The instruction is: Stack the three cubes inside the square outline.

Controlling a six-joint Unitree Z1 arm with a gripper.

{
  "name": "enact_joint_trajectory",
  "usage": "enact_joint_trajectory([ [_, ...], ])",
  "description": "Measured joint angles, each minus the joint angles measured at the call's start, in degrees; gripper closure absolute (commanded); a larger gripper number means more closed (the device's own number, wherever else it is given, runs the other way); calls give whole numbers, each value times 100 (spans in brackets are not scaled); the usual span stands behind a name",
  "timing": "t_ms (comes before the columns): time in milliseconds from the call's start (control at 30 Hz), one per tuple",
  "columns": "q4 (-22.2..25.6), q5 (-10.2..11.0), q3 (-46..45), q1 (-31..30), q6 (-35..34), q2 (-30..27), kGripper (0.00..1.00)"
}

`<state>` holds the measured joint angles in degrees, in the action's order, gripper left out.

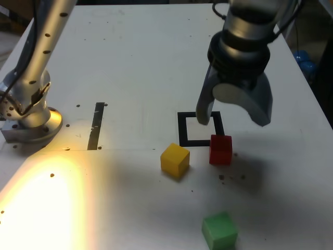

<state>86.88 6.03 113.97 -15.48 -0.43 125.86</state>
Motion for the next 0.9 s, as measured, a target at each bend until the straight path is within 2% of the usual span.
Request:
enact_joint_trajectory([
  [433, -412, -173, -444, 141, 24, 255, 6],
  [733, -581, -298, -717, 167, 34, 391, 12],
  [900, -761, -453, -887, 167, 34, 393, 15],
])
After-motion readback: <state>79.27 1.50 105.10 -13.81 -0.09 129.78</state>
